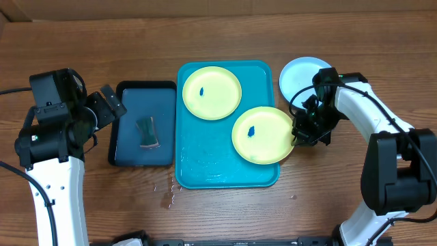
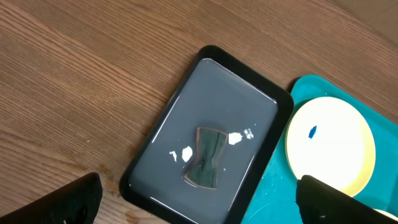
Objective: Clean dirty plates on tray and stack at the side
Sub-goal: 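Move the right gripper to the right yellow plate rim and grip it, then drag the gripped yellow plate left toward the teal tray center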
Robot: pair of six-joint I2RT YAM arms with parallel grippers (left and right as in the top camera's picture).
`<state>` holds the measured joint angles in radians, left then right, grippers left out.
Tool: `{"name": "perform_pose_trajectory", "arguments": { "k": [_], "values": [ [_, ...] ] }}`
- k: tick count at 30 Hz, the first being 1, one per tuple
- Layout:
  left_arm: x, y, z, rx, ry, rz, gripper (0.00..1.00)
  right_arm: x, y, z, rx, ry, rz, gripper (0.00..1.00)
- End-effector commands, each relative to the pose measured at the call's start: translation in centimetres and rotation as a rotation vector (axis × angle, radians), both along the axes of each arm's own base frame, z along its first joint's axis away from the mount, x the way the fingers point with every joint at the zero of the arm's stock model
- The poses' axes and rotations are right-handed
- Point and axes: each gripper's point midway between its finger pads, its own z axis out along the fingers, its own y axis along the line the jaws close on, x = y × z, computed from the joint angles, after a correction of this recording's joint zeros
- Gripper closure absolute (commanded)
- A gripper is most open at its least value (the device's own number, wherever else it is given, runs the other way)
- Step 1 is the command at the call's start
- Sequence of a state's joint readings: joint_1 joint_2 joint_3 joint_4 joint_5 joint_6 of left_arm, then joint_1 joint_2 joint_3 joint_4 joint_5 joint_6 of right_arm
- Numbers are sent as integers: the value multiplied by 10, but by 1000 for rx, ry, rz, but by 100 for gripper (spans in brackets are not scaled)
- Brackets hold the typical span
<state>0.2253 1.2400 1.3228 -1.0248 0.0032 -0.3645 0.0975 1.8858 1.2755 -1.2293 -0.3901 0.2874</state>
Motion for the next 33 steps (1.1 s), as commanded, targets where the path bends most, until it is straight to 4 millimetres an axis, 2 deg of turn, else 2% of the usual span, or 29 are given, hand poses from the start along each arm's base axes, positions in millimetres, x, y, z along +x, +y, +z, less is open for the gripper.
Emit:
{"name": "perform_pose_trajectory", "arguments": {
  "k": [1, 7, 15, 22, 25, 26, 27, 28, 33],
  "values": [
    [2, 4, 6, 9, -16, 15, 0, 5, 16, 10, 54, -30, 15, 96],
    [2, 4, 6, 9, -16, 15, 0, -12, 34, 0, 43, 13, 27, 96],
    [2, 4, 6, 9, -16, 15, 0, -23, 70, -13, 33, -7, 76, 96],
    [2, 4, 6, 9, -16, 15, 0, -14, 104, -23, 44, -81, 48, 96],
    [2, 4, 6, 9, -16, 15, 0, -6, 105, -27, -2, -118, 19, 95],
    [2, 4, 6, 9, -16, 15, 0, -4, 104, -28, -14, -131, 22, 92],
    [2, 4, 6, 9, -16, 15, 0, -3, 103, -29, -24, -141, 27, 82],
    [2, 4, 6, 9, -16, 15, 0, -3, 102, -29, -35, -145, 28, 66],
    [2, 4, 6, 9, -16, 15, 0, 2, 96, -32, -78, -171, 31, 66]
  ]
}}
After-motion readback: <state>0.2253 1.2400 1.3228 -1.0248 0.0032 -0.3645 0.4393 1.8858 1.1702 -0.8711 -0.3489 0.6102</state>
